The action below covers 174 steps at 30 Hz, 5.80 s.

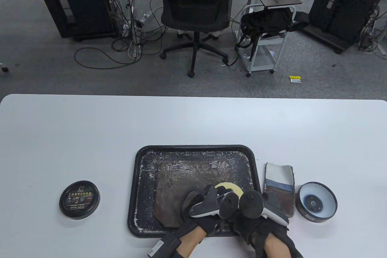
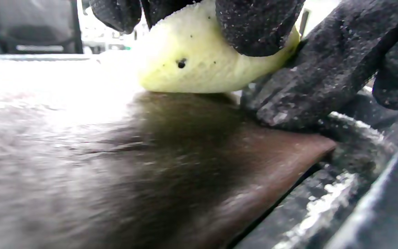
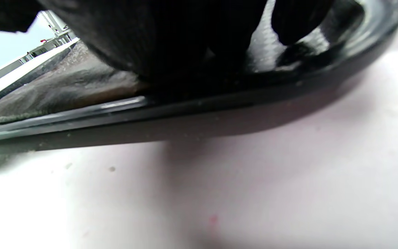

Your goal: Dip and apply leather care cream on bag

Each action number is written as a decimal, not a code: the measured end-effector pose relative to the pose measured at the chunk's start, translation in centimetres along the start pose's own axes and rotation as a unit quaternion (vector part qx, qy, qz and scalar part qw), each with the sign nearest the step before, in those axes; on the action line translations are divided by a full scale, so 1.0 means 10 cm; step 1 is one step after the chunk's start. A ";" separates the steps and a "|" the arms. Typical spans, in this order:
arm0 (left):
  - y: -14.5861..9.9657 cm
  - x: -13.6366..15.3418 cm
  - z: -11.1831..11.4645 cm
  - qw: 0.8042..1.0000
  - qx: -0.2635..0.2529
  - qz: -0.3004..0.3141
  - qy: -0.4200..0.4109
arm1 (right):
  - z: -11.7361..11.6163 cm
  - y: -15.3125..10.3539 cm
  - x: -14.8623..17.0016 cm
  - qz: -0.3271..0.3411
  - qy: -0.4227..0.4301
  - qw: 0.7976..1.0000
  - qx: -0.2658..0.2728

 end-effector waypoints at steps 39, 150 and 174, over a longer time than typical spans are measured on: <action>-1.14 1.12 0.06 0.983 0.127 -0.134 0.003 | 0.01 0.02 -0.02 -0.002 0.008 1.000 0.006; -2.10 1.74 -0.54 0.953 -0.185 -0.230 -0.071 | 0.00 0.05 -0.15 -0.015 -0.043 0.999 0.021; -1.64 2.60 -0.03 0.874 -0.044 -0.483 0.036 | -0.01 0.06 -0.18 -0.010 -0.048 0.999 0.022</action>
Point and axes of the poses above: the tracker on the back of each hand, its own x axis roughly to the little-finger side, its own y axis roughly from the wrist to the fingertips, z = x × y, the point moved 3 cm from there along y, roughly from the wrist to the fingertips, and after that the axes turned 9 degrees about z, right-handed, at the moved point
